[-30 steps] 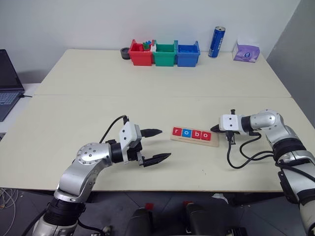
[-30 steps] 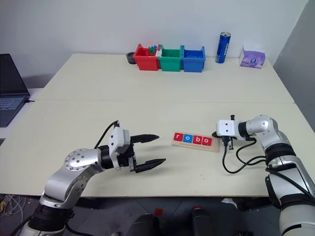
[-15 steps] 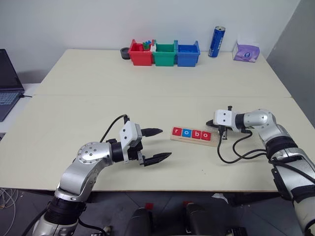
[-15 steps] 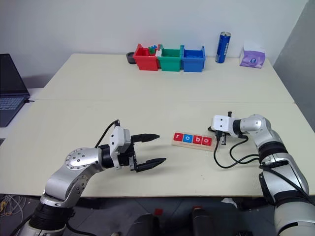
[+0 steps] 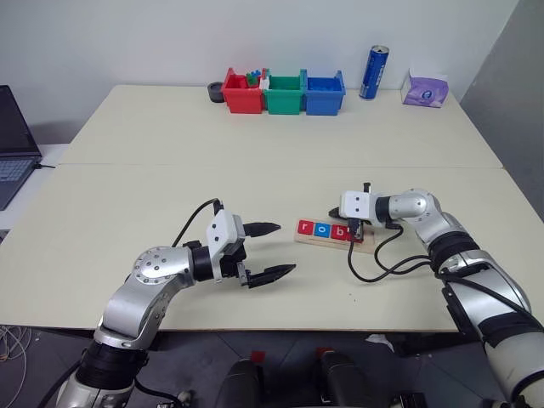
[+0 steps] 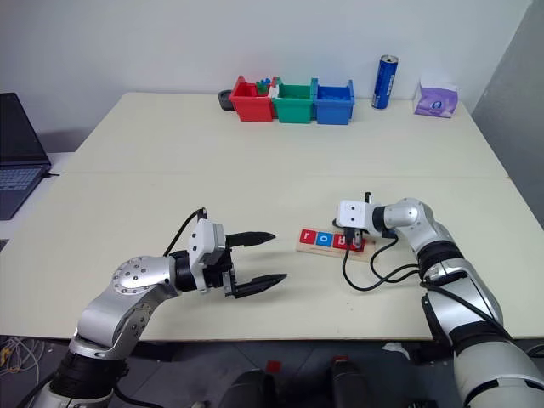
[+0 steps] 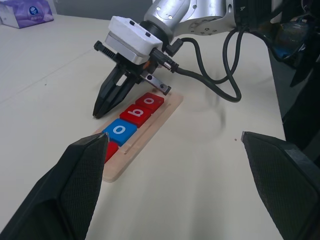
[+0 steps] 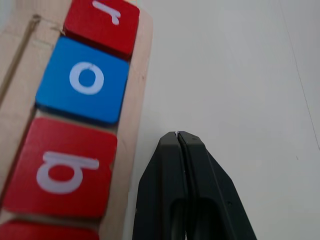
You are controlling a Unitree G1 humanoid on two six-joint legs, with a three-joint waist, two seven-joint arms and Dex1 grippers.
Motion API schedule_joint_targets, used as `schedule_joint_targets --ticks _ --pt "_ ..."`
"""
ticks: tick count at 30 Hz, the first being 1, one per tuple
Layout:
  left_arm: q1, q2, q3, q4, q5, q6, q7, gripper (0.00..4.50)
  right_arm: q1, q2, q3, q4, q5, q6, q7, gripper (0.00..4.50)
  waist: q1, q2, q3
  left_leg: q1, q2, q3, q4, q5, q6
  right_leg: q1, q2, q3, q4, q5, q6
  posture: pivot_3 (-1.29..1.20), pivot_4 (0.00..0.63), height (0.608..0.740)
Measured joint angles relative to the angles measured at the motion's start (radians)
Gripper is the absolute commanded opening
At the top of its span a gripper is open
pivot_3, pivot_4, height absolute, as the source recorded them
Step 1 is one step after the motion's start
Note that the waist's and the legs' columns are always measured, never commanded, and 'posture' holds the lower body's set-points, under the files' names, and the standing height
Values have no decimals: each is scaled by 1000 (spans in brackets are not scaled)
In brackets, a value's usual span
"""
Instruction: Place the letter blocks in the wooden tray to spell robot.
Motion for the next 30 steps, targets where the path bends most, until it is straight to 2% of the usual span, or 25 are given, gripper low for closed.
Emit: schedule_joint_targets --ticks 11,22,27,30 --pt "12 1 4 -15 0 0 22 4500 -4 13 19 4 -7 -78 46 57 0 0 0 0 0 0 0 0 0 0 0 0 0 0 0 0 150 740" --pt "12 0 3 -14 0 0 21 4500 -8 8 6 4 14 -65 44 57 1 0 0 0 0 0 0 0 0 0 0 0 0 0 0 0 150 740" --pt "7 -3 1 -14 0 0 20 4500 -24 -66 -99 -59 112 83 80 57 3 0 0 -1 0 -1 0 0 0 0 -1 0 0 0 0 0 150 740" --pt "7 -5 -2 -15 0 0 21 4500 9 -143 -185 -229 190 243 84 57 5 0 0 -1 0 -1 0 0 0 0 -2 0 -1 0 0 0 150 740"
